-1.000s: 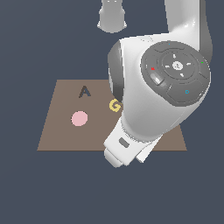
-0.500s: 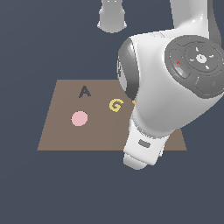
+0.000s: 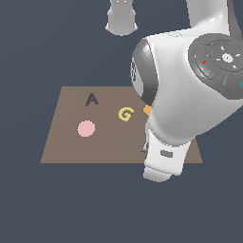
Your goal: Insert a designated object into the corresponding slot on a board.
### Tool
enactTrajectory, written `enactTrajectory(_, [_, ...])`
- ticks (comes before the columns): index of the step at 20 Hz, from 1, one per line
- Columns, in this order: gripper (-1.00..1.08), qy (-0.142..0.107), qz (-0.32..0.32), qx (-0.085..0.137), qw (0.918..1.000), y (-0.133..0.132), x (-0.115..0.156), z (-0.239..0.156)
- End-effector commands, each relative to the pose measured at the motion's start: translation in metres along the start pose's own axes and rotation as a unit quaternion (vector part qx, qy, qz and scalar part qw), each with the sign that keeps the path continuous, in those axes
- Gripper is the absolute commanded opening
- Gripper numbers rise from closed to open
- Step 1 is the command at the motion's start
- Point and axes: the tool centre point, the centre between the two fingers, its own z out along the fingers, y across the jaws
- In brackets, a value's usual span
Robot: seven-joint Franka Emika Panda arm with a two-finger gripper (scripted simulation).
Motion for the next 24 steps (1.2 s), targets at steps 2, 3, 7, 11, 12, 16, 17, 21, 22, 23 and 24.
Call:
enactTrajectory(2, [-1.0, 0.0, -0.008, 0.0, 1.0, -0.001, 0.001, 0.0])
enactTrajectory(3, [-1.0, 0.0, -0.008, 0.0, 1.0, -0.001, 0.001, 0.0])
enactTrajectory(7, [-1.0, 0.0, -0.003, 0.0, 1.0, 0.0, 0.0, 0.0])
enactTrajectory(11, [-1.0, 0.0, -0.003, 0.0, 1.0, 0.0, 0.0, 0.002])
enactTrajectory(12, [-1.0, 0.0, -0.003, 0.0, 1.0, 0.0, 0.0, 0.005])
enactTrajectory(16, [1.0, 0.001, -0.002, -0.001, 1.0, 0.0, 0.0, 0.01])
enactTrajectory(17, [1.0, 0.001, -0.002, -0.001, 1.0, 0.0, 0.0, 0.01])
enactTrajectory(21, [1.0, 0.001, -0.002, -0.001, 1.0, 0.0, 0.0, 0.01])
enactTrajectory(22, [1.0, 0.001, -0.002, -0.001, 1.0, 0.0, 0.0, 0.01])
enactTrajectory(23, [1.0, 0.001, -0.002, -0.001, 1.0, 0.0, 0.0, 0.01])
enactTrajectory(24, [1.0, 0.001, -0.002, -0.001, 1.0, 0.0, 0.0, 0.01])
